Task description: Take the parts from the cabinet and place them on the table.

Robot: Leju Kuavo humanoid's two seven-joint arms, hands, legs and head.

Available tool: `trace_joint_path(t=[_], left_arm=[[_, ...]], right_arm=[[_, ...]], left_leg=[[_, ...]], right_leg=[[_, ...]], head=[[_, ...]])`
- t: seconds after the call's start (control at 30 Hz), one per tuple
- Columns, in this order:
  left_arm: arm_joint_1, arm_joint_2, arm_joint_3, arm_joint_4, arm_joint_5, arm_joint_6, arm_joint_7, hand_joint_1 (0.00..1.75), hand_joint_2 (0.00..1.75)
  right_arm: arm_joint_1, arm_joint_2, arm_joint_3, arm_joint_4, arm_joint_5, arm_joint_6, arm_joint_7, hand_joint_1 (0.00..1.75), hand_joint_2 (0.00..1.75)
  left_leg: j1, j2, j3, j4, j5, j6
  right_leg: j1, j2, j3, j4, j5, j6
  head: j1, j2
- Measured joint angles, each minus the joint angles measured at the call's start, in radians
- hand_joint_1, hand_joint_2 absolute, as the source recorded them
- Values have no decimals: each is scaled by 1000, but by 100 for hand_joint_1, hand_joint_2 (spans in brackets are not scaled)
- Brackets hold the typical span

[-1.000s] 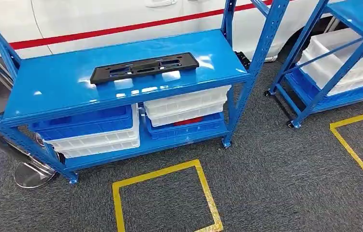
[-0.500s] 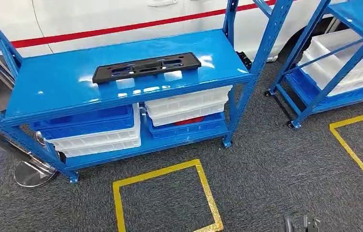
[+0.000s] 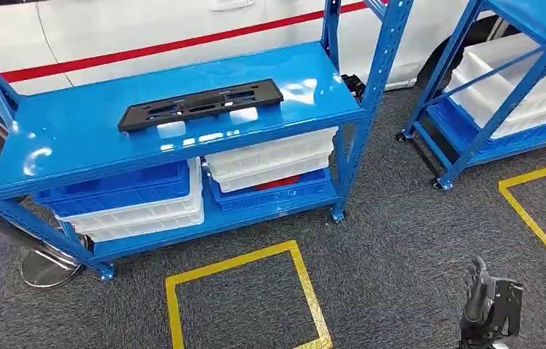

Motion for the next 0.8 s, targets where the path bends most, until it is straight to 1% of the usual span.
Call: trace_joint_path(t=[0.03,0.07,0.1,0.13,0.17,0.2,0.23,0.27,0.3,0.33,0.37,0.4,0.43,0.47,0.5,0.53,0.57,0.6,0.63,0.67,0.7,0.73,0.77,0.8], left_arm=[[-1,0,3,2,-1,-2,-2,0,0],[-3,0,8,4,-1,-3,-4,0,0],[-2,0,13,6,-3,-3,-4,0,0],[2,0,13,6,-3,-3,-4,0,0],[2,0,13,6,-3,-3,-4,0,0],[2,0,15,6,-3,-3,-5,0,0],[3,0,18,7,-4,-4,-6,0,0],[4,0,24,7,-4,-5,-8,0,0],[3,2,28,7,-6,-5,-10,0,0],[0,5,33,8,-8,-5,-11,0,0],[-4,4,38,8,-11,-6,-14,0,0],[-5,3,45,8,-13,-9,-19,0,0],[-2,3,51,9,-13,-12,-21,0,0],[-1,3,56,9,-14,-12,-22,0,0],[1,2,60,10,-15,-15,-26,0,0],[0,2,65,11,-18,-15,-27,0,0],[-1,2,71,12,-18,-16,-29,0,0],[-2,1,77,15,-19,-18,-32,0,0],[-2,0,83,17,-19,-19,-36,0,0],[-1,0,89,19,-19,-20,-39,0,0],[-2,-1,96,23,-19,-22,-40,0,0],[-1,-3,104,25,-21,-24,-42,0,0],[0,-4,108,25,-20,-25,-46,0,0],[1,-5,110,25,-20,-28,-49,0,0]], right_arm=[[4,-3,19,-35,0,-10,-6,0,0],[7,-5,43,-73,0,-20,-14,0,0],[6,-8,73,-100,0,-26,-21,0,0],[-3,-9,79,-98,0,-27,-21,0,0],[-4,-9,79,-98,0,-28,-21,0,0],[2,-11,84,-111,0,-34,-22,0,0],[12,-11,99,-137,1,-40,-26,0,0],[14,-15,123,-171,3,-46,-33,0,0],[8,-18,151,-201,5,-54,-40,0,0],[1,-21,176,-221,7,-63,-47,0,0],[2,-31,197,-250,9,-74,-53,0,0],[3,-35,223,-282,12,-86,-61,0,0],[3,-37,251,-311,13,-96,-69,0,0],[1,-41,278,-339,16,-104,-75,0,0],[-1,-47,310,-371,19,-114,-85,0,0],[-1,-55,331,-397,22,-125,-91,0,0],[-1,-62,350,-423,27,-135,-96,0,0],[1,-67,370,-445,31,-144,-102,0,0],[0,-74,400,-475,34,-153,-108,0,0],[0,-79,427,-498,37,-159,-113,0,0],[0,-83,457,-526,42,-168,-120,0,0],[-1,-89,486,-554,47,-175,-127,0,0],[-3,-96,512,-581,51,-184,-134,0,0],[-5,-98,525,-598,53,-191,-140,0,0]], left_leg=[[-4,0,-29,61,-36,5],[-9,0,-69,140,-74,11],[-14,0,-114,230,-109,16],[-18,-1,-145,292,-123,23],[-24,-1,-156,306,-112,30],[-32,-1,-147,275,-80,43],[-41,0,-122,212,-37,57],[-55,6,-86,125,12,78],[-71,34,-54,44,45,105],[-75,60,-47,21,35,117],[-77,53,-48,15,37,105],[-80,42,-50,12,39,105],[-80,32,-50,6,43,106],[-73,22,-42,-14,54,105],[-68,18,-31,-26,64,101],[-66,9,-30,-30,68,106],[-64,-1,-33,-30,71,107],[-64,-10,-33,-30,71,107],[-64,-19,-33,-30,71,107],[-63,-28,-33,-29,70,106],[-61,-32,-32,-27,69,104],[-60,-39,-31,-23,66,101],[-56,-43,-29,-18,62,95],[-54,-50,-29,-11,56,88]], right_leg=[[3,-4,0,0,0,-4],[6,-6,-1,0,-1,-8],[12,-7,-2,0,-1,-12],[20,-10,0,0,-3,-16],[27,-17,5,0,-5,-20],[35,-25,10,0,-9,-24],[42,-34,15,0,-11,-28],[48,-39,19,-1,-13,-31],[49,-42,21,-2,-14,-32],[62,-47,21,3,-17,-28],[54,-54,17,0,-15,-24],[50,-64,18,-4,-14,-20],[48,-74,21,-8,-13,-17],[53,-78,25,-9,-14,-10],[46,-49,24,3,-24,-2],[44,-24,5,41,-55,3],[40,-12,-27,110,-96,7],[36,-9,-61,182,-129,11],[32,-8,-92,242,-146,16],[29,-8,-104,261,-139,20],[25,-8,-95,235,-109,23],[22,-7,-68,172,-63,25],[19,-7,-26,85,-12,27],[18,-5,6,7,11,26]], head=[[0,0],[0,0],[-1,0],[0,0],[0,0],[0,0],[0,0],[0,0],[0,0],[2,0],[0,0],[2,0],[0,0],[0,0],[2,0],[1,0],[2,0],[2,0],[2,0],[2,0],[2,0],[2,0],[2,0],[2,0]])
